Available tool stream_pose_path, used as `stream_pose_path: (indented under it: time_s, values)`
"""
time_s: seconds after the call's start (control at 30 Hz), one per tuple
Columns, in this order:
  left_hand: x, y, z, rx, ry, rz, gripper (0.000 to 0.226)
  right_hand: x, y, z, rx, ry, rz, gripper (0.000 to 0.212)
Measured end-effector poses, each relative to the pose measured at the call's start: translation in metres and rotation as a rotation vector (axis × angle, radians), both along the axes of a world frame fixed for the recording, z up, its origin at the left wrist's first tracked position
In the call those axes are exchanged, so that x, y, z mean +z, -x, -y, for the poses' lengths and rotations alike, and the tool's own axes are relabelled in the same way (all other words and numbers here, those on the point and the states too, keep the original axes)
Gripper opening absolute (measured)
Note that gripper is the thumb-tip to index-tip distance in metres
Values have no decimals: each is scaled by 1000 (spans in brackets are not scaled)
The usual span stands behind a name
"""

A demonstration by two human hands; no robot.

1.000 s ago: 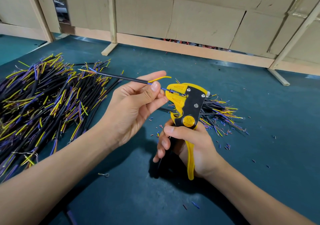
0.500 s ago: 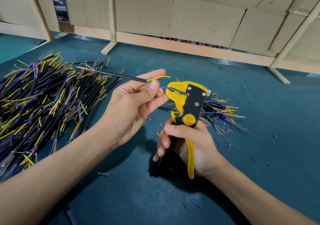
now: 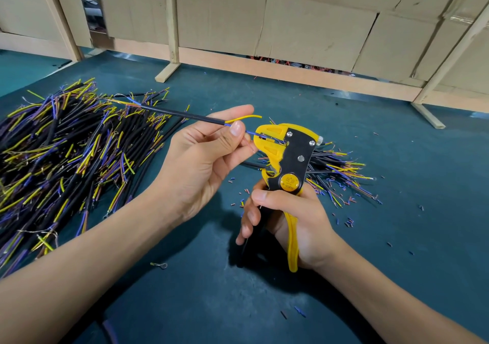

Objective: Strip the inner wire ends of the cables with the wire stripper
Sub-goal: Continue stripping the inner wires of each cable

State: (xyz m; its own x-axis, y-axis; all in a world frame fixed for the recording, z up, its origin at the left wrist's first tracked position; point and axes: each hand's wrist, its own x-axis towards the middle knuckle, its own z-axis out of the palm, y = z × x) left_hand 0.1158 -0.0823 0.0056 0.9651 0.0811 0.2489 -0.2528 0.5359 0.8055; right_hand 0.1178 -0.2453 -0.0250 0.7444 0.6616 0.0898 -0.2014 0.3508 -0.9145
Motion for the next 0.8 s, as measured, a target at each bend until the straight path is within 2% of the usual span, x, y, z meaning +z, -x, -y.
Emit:
stream_pose_path:
  time_s: [0.37,0.53,0.67,0.8]
  values:
    - [-1,0,0,40,-55,23,24,4,2,-2,-31,18,-11,14]
    - [-1,0,0,96,-152,9,26,6,2,0,-180,42,-47,13]
    - [-1,0,2,85,-125,-5,20,5,2,-1,-106,-8,-100,13]
    - [1,-1,-3,96,-85,-22,27,1,-1,-3,-32,-57,-126,17]
